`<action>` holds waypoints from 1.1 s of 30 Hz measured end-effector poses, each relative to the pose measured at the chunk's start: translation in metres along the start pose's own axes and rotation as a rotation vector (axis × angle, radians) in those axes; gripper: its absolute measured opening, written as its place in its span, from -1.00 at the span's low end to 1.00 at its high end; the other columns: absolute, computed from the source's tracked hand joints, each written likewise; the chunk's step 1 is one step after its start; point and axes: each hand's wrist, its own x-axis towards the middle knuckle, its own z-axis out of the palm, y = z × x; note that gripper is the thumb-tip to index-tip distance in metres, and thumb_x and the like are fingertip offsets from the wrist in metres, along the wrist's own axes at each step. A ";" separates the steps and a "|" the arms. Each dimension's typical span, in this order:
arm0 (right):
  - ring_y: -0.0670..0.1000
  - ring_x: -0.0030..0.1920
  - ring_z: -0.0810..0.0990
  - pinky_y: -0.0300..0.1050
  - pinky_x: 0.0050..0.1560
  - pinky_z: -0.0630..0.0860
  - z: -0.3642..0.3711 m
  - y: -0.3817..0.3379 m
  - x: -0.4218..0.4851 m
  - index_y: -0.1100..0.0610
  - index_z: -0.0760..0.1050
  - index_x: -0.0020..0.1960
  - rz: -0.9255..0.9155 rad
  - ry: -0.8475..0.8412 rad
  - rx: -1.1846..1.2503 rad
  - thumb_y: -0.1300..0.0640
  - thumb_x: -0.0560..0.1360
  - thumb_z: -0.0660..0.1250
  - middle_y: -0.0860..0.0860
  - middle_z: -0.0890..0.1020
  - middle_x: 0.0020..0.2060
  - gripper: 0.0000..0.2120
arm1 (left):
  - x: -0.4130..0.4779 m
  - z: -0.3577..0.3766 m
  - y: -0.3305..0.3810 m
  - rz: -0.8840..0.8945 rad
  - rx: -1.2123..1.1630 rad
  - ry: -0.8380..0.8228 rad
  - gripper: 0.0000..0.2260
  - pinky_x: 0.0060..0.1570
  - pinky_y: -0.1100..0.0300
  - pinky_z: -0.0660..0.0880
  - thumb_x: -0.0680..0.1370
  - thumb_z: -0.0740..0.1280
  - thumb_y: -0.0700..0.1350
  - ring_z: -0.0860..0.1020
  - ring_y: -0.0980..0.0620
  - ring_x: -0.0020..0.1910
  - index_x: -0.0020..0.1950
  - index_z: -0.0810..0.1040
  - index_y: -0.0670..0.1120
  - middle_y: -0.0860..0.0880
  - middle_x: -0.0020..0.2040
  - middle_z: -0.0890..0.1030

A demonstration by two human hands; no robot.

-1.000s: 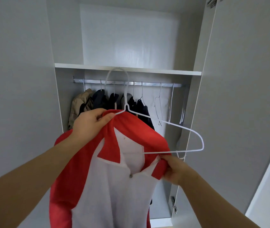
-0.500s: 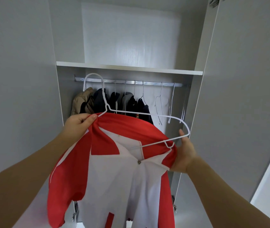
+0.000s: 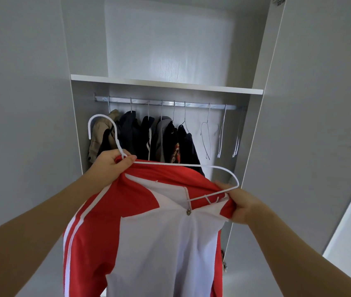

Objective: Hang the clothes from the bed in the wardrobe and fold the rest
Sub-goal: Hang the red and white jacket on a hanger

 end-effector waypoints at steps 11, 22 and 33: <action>0.21 -0.22 0.65 0.10 -0.21 0.61 0.003 -0.007 0.001 0.23 0.58 -0.05 -0.056 0.101 -0.170 0.09 0.37 0.48 0.24 0.68 -0.23 -0.74 | -0.007 -0.001 0.001 0.087 0.179 0.048 -0.92 -0.22 0.54 0.42 0.53 0.31 -0.20 0.54 0.27 -0.24 -0.13 0.55 -0.05 0.06 -0.22 0.57; -0.13 -0.41 0.52 -0.38 -0.44 0.36 0.049 -0.002 -0.002 0.06 0.43 -0.21 -0.706 0.442 -0.566 0.13 0.42 0.40 -0.06 0.51 -0.37 -0.86 | -0.014 0.039 0.005 0.189 0.541 -0.106 -0.85 -0.18 0.19 0.42 0.46 0.39 0.05 0.50 0.14 -0.26 -0.05 0.55 0.02 0.10 -0.25 0.57; -0.10 -0.24 0.53 -0.08 -0.09 0.50 0.047 -0.004 -0.027 -0.06 0.51 0.09 -0.926 0.236 -0.782 0.04 0.57 0.20 -0.18 0.54 -0.34 -0.84 | -0.002 0.041 0.022 0.043 0.068 -0.036 -0.79 -0.25 0.56 0.39 0.37 0.49 -0.20 0.55 0.33 -0.26 -0.17 0.57 0.09 0.14 -0.28 0.62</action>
